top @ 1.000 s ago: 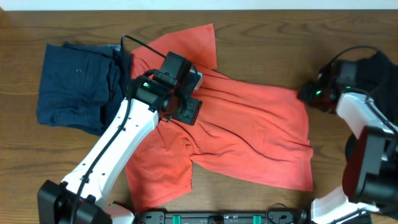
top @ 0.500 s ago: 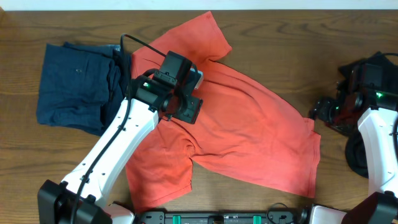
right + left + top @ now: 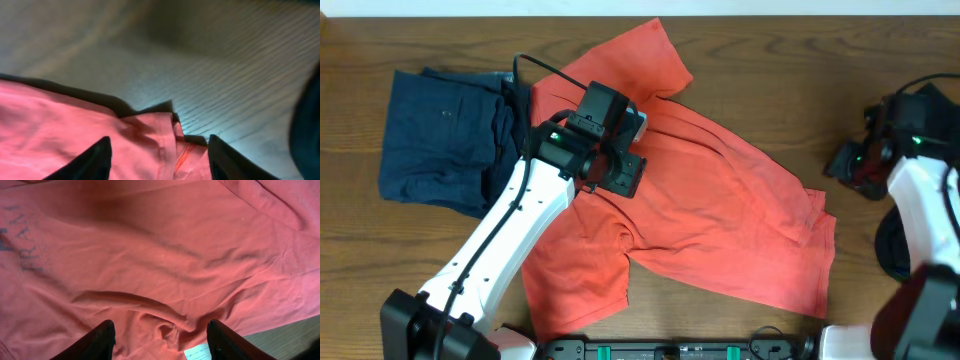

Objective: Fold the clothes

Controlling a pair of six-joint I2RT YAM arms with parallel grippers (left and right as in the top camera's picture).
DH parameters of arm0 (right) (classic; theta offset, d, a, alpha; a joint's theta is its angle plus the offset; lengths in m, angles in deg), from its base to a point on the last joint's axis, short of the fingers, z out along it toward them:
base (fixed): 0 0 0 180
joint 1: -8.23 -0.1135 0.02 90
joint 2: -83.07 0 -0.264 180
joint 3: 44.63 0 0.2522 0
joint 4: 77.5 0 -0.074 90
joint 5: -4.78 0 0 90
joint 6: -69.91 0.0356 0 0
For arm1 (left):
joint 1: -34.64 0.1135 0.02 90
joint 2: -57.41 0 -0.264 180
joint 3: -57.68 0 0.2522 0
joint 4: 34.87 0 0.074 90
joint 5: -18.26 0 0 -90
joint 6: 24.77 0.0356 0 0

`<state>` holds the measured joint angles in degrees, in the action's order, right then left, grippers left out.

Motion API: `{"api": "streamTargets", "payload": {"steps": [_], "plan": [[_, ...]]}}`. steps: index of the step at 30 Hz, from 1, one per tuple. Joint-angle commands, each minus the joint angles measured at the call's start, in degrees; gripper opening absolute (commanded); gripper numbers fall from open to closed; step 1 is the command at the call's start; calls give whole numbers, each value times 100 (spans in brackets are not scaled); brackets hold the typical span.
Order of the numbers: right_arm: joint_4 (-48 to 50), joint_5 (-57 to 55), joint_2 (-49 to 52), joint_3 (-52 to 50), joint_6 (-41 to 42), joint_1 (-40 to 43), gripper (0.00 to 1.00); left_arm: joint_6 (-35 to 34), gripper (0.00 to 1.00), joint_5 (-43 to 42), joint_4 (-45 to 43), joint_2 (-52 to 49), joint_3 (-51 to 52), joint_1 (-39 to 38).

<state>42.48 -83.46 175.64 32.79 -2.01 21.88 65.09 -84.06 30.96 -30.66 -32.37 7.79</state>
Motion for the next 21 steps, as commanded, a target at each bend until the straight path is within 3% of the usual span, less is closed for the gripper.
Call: {"api": "streamTargets", "payload": {"steps": [1,5,10,19,21], "plan": [[83,118,568,-61,-31,-15,63,33,61,-52,9,-7,42,-13],[304,758,1126,-61,-581,-15,61,33,61,-52,9,-7,42,-13],[343,1241,1497,-61,-1029,-15,40,33,61,-52,11,-7,42,-13],[223,1198,1488,-61,-1158,234,39,33,61,-52,11,-7,42,-13],[240,1200,1488,-61,-1182,387,26,35,61,-52,11,-7,42,-13]]}}
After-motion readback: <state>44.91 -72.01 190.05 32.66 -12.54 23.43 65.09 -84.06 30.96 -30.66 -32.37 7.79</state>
